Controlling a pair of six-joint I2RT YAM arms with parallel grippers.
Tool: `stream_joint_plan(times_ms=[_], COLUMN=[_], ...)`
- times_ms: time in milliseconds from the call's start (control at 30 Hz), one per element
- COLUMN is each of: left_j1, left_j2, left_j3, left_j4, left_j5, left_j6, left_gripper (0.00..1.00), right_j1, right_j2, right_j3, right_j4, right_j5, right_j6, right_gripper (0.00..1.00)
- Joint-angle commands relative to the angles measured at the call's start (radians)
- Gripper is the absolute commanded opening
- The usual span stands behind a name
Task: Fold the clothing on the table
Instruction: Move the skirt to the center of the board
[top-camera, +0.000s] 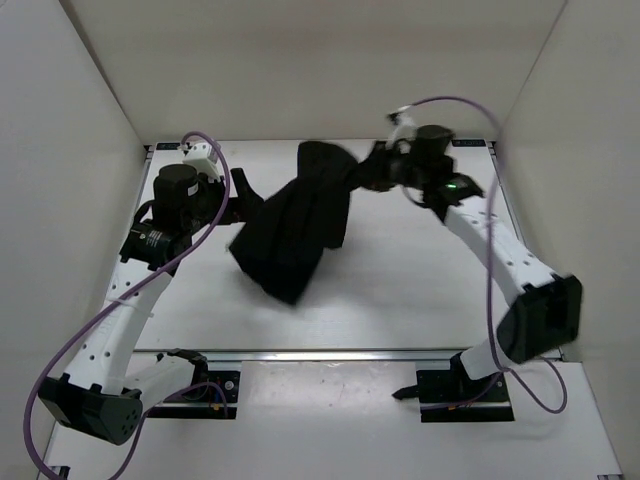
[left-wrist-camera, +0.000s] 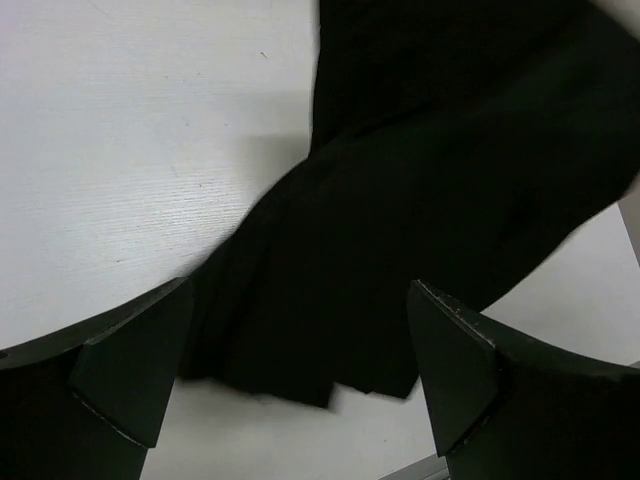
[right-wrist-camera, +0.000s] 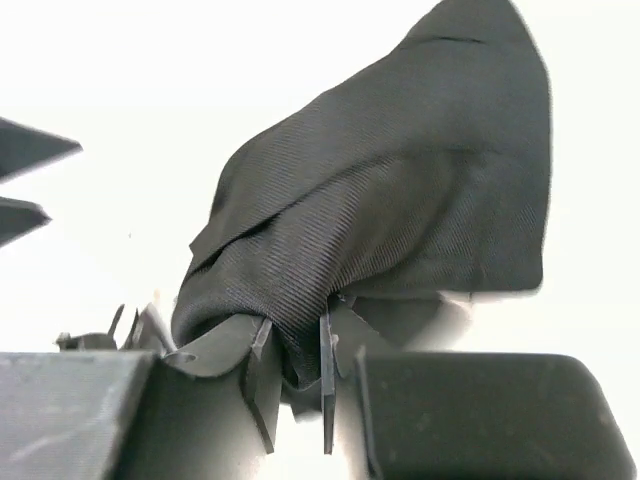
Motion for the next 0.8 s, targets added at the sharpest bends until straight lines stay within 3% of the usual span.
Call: stream_joint_plan(times_ms=[0,133,267,367,600,767], left_j1=[0.014,0.020,0.023,0.020,0.020,0.009], left_j2=[-0.007,-0.005,-0.004,-0.002,-0.002,0.001], left_j3=[0.043,0.040,0.011,-0.004,-0.007,0.016], left_j4=[-0.005,0.001,0.022,0.039,0.062,0.053], left_j5=[-0.019,-0.002,0.021,0.041,0.047,0.039], left_j6=[0.011,0.005,-0.003,-0.020,-0.020,-0.012], left_gripper=[0.98,0.99,0.99,0.98,0.99,0.99], right_j1=[-0.293,-0.473,-0.503,-0.491,-0.377,-0.316], right_j2=[-0.188,-0.225,-0.226,-0.209,-0.076,0.047], right_j3=[-0.150,-0.427,-0.678,-0.721,-0.436,0.049], right_j4=[0.166,0.090,0.027,0.010,-0.039,-0.142], right_j5=[-0.020,-0.135,-0.078,-0.050,-0.048,-0.030], right_j6=[0.056,-0.029,-0.093,-0.096,-0.097,-0.126], right_gripper=[0.00,0.00,0.00,0.00,0.00,0.00])
